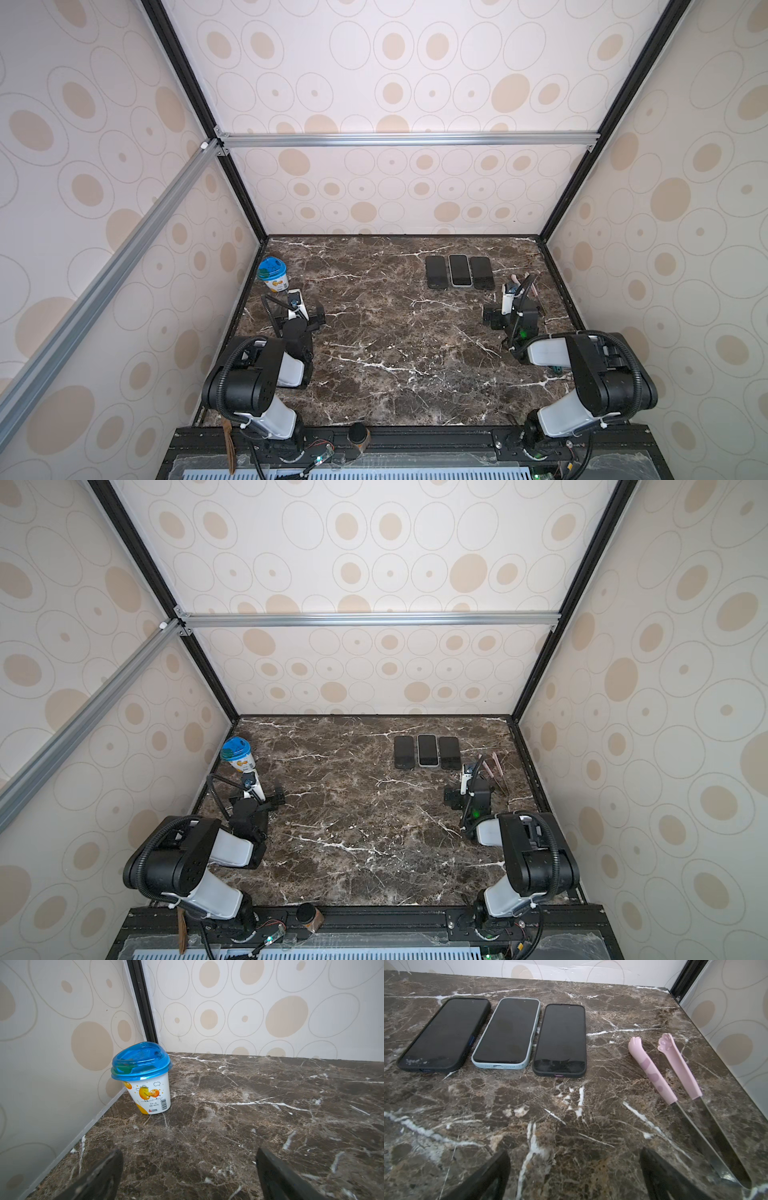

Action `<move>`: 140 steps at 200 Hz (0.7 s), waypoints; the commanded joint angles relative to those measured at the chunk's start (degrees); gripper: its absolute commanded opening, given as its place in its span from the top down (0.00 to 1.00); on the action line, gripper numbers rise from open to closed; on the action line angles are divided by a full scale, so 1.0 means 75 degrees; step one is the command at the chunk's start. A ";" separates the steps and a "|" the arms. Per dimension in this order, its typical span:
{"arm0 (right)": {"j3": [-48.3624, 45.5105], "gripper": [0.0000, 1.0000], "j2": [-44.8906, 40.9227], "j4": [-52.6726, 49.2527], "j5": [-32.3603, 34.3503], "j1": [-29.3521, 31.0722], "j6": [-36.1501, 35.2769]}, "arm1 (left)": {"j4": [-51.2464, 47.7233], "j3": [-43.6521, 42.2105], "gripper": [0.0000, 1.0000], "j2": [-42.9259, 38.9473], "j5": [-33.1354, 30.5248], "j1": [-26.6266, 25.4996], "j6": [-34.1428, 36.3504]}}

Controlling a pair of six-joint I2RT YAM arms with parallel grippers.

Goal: Put the phone into the phone case

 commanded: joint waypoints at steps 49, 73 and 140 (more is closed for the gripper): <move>0.0109 0.00 -0.0090 0.0446 -0.0058 -0.0045 0.0008 | 0.0327 0.0122 0.00 0.0003 0.0284 0.0156 0.0094; 0.0109 0.00 -0.0135 0.0382 -0.0069 -0.0046 -0.0009 | 0.0431 0.0068 0.00 -0.0005 0.0278 0.0163 0.0116; 0.0093 0.00 -0.0136 0.0389 -0.0071 -0.0048 -0.0014 | 0.0426 0.0068 0.00 -0.0011 0.0268 0.0162 0.0116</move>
